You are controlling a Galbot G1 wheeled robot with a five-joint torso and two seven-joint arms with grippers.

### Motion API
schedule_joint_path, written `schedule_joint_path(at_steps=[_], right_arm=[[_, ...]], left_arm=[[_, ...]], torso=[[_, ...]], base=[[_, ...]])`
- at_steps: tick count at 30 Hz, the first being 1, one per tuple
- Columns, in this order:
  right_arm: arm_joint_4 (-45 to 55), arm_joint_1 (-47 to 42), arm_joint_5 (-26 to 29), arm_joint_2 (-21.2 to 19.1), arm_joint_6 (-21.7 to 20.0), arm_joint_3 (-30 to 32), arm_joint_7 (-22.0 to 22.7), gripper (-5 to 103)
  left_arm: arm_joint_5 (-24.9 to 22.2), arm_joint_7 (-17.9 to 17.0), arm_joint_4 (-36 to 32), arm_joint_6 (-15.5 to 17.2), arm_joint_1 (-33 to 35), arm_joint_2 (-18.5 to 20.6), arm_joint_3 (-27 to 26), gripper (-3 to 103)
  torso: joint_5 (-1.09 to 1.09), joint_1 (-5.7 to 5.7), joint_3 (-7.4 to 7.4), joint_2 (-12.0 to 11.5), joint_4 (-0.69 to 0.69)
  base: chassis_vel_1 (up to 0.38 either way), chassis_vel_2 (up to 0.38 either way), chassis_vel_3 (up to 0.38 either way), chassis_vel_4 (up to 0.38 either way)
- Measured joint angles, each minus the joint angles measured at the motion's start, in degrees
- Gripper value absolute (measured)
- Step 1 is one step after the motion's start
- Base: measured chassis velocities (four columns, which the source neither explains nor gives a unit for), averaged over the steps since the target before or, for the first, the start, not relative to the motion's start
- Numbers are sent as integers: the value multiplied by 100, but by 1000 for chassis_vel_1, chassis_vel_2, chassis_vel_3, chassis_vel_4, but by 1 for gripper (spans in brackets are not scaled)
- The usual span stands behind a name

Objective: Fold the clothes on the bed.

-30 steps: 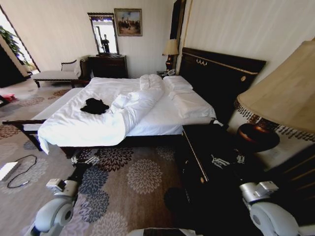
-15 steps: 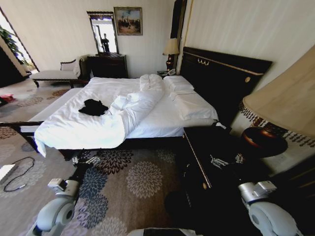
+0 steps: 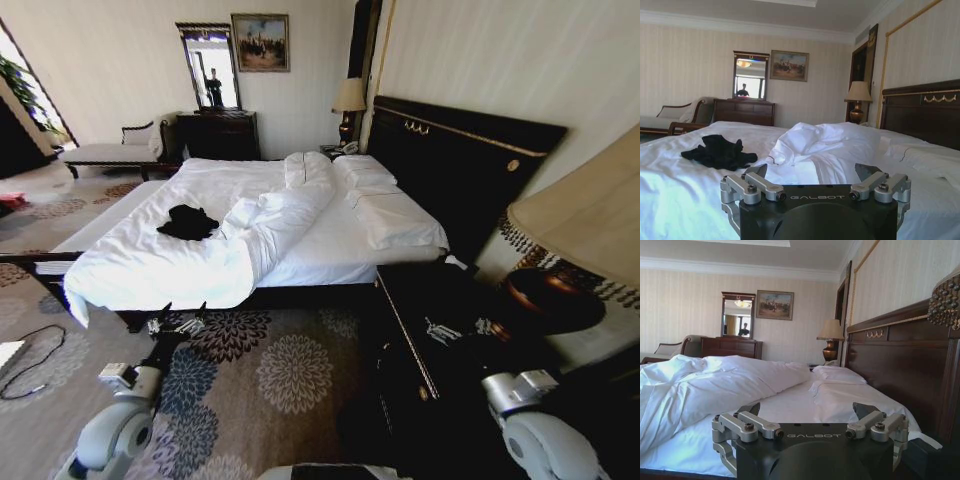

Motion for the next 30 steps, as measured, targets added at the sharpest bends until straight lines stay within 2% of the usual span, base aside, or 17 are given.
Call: schedule_joint_path(at_steps=[30], right_arm=[[54, -31, -51, 28, 15, -42, 29, 100]], left_arm=[[29, -17, -123, 26, 55, 18, 26, 100]], torso=[[0, 0, 0, 1, 0]], base=[[-99, 98, 104, -104]])
